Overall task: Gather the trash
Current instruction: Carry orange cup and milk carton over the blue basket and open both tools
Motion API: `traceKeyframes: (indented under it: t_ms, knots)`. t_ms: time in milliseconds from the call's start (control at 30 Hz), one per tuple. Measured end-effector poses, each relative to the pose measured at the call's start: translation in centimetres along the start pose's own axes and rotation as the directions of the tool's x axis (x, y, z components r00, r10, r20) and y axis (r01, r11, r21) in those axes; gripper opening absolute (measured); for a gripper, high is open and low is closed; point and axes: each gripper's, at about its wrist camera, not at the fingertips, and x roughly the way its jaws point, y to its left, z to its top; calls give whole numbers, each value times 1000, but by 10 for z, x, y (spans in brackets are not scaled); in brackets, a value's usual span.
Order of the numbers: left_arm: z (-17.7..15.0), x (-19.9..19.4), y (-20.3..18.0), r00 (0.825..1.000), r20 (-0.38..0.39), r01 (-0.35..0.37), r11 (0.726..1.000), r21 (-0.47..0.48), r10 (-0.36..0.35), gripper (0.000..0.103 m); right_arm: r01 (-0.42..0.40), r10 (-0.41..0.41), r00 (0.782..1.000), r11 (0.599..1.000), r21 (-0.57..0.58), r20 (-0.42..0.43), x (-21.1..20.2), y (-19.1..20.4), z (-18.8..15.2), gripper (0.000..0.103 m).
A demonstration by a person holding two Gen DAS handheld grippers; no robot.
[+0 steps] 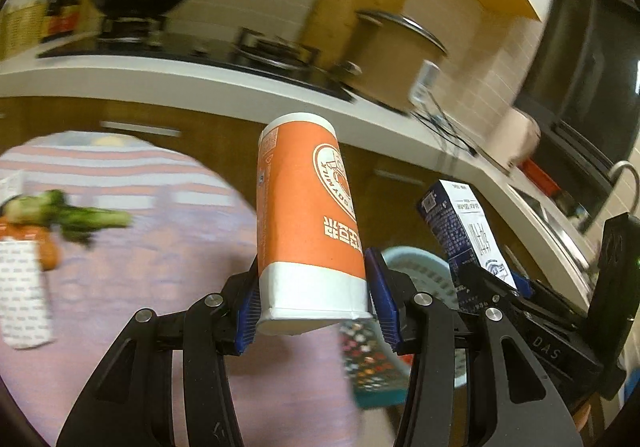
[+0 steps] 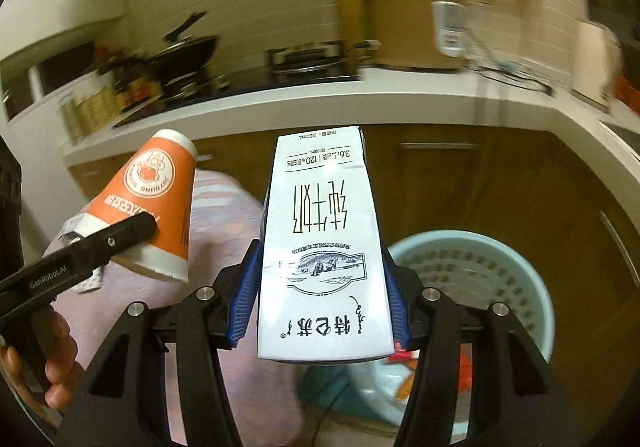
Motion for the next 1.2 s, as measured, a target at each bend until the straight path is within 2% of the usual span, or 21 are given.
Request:
traceKeyframes:
  t_ms: [167, 333, 500, 633, 767, 833, 1000, 1200]
  knots:
    - [-3, 38, -40, 995, -74, 65, 997, 33, -62, 46, 58, -59, 998, 994, 93, -2, -6, -54, -7, 51]
    - [-14, 77, -72, 982, -162, 111, 991, 70, -99, 46, 117, -114, 993, 980, 160, -29, -3, -94, -21, 51]
    - [-29, 113, -95, 967, -236, 123, 987, 103, -96, 46, 177, -164, 983, 966, 190, -82, 11, -118, -34, 51]
    - [-36, 136, -105, 958, -274, 124, 985, 118, -88, 48, 194, -169, 978, 952, 236, -123, 24, -141, -44, 51]
    - [-40, 146, -109, 952, -294, 129, 984, 125, -87, 53, 201, -166, 975, 940, 274, -145, 32, -154, -47, 53]
    - [-41, 149, -106, 948, -306, 128, 984, 123, -85, 62, 197, -154, 975, 932, 302, -161, 36, -161, -49, 55]
    - [-41, 153, -100, 947, -314, 112, 988, 104, -74, 62, 194, -144, 975, 925, 327, -171, 35, -168, -54, 56]
    - [-35, 138, -90, 956, -281, 106, 991, 85, -78, 62, 162, -133, 984, 948, 274, -123, 20, -146, -42, 56]
